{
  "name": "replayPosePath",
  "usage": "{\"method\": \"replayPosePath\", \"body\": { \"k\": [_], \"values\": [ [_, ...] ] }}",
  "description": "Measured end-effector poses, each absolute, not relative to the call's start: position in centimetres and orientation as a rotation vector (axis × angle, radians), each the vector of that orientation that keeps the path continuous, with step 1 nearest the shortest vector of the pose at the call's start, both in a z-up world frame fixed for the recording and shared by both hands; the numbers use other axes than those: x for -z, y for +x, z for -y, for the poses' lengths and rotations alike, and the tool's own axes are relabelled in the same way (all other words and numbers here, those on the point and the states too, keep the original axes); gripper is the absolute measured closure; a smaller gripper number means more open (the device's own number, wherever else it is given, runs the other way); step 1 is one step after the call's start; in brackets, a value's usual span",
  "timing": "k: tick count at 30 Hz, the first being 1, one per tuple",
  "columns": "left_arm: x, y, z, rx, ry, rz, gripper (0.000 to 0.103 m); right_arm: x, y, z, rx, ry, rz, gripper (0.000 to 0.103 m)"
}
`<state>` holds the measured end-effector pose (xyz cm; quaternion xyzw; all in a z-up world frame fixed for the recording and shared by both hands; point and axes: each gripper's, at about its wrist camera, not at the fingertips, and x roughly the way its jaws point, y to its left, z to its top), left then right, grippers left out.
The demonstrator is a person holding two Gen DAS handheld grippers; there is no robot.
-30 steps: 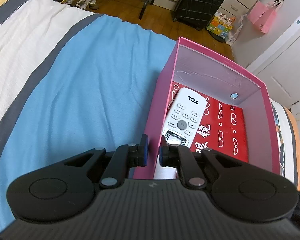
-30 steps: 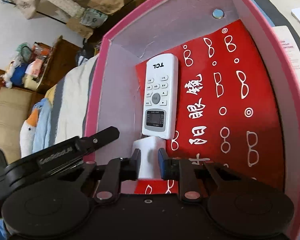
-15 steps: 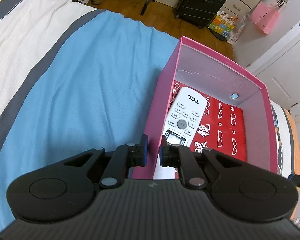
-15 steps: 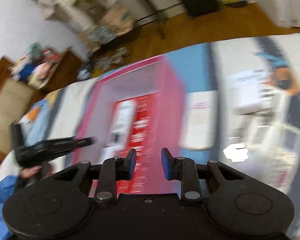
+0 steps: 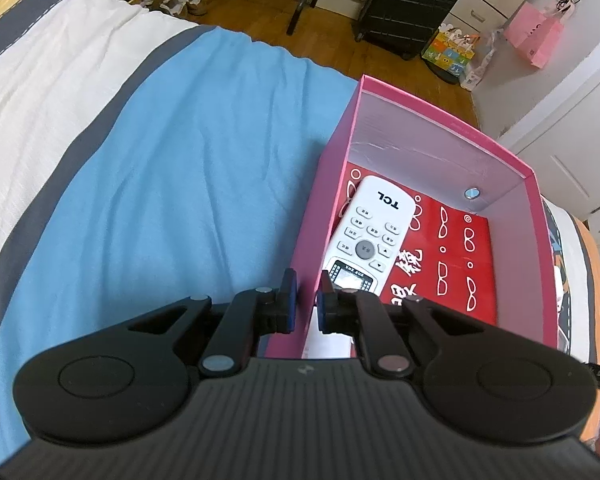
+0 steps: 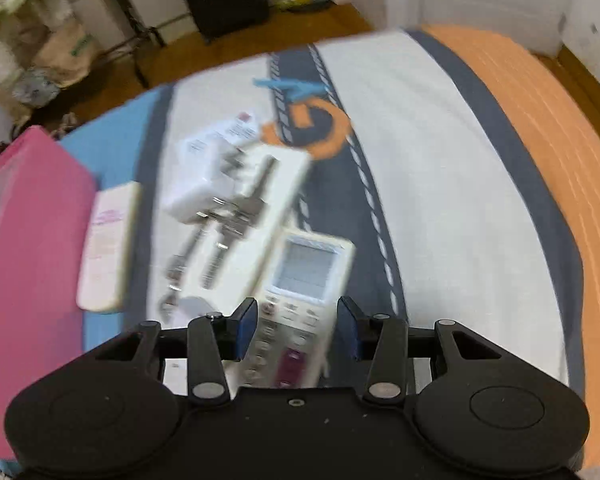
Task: Organize rigid objects
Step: 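Grasp the beige universal AC remote with the right tool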
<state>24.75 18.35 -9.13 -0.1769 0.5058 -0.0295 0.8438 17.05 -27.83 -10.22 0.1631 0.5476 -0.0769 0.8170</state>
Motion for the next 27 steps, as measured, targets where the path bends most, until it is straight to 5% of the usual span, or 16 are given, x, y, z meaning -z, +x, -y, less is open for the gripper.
{"method": "replayPosePath", "body": {
  "k": [10,27],
  "values": [
    [9.2,24.9,-17.8,0.059,-0.326,-1.06,0.094,12.2,17.9,26.6,0.139,0.31,-1.198,0.037],
    [9.4,24.9,-18.1,0.056,-0.352,-1.074,0.094,11.3,17.2,26.3,0.132,0.265,-1.111,0.041]
  ]
}}
